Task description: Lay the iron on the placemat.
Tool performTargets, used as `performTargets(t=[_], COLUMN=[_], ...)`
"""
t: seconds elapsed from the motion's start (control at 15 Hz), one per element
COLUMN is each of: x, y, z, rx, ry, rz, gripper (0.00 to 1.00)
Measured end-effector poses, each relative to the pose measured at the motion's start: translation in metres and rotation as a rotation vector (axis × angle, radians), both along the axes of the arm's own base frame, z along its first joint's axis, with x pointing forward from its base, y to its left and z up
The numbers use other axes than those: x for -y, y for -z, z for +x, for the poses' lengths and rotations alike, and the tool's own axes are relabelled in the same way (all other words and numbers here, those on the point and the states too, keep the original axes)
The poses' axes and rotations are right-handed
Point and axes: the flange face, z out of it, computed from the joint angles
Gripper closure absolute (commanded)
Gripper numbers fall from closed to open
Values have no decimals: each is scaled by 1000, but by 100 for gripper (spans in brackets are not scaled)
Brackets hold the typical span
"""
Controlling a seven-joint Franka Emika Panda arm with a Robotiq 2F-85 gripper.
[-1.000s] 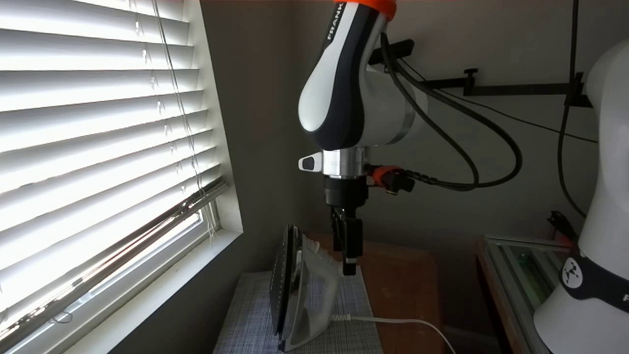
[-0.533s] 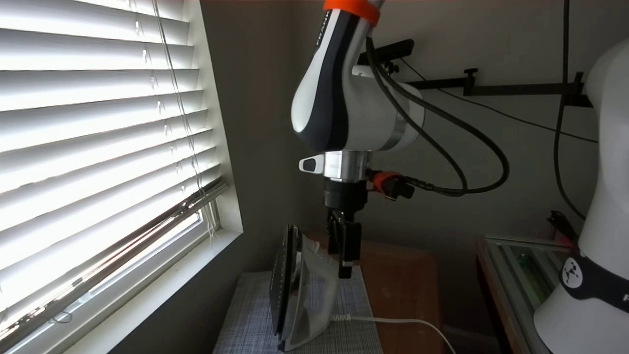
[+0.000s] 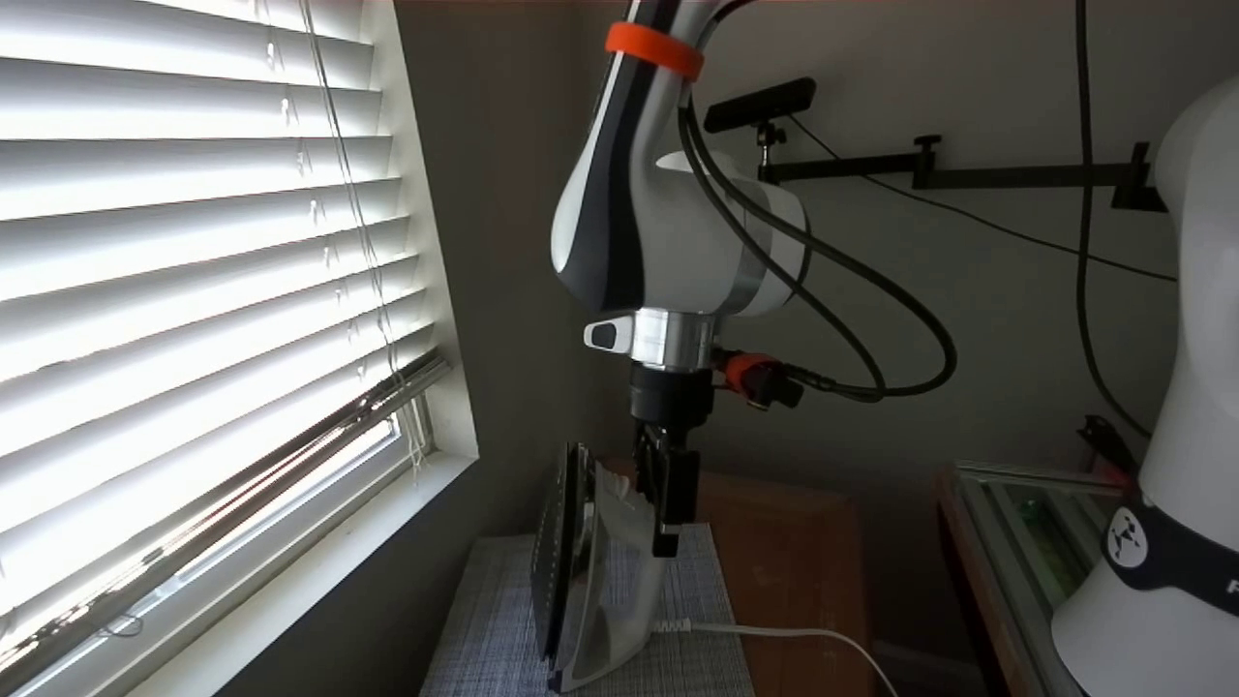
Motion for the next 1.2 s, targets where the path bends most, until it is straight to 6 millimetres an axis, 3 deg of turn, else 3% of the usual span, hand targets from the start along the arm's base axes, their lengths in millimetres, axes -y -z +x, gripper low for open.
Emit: performTargets(t=[0.53, 1.2], x=[3, 5], y=[16, 38], z=[22, 17], rx=[42, 8], ry=[6, -10], rz=[20, 20], gripper=[0, 0])
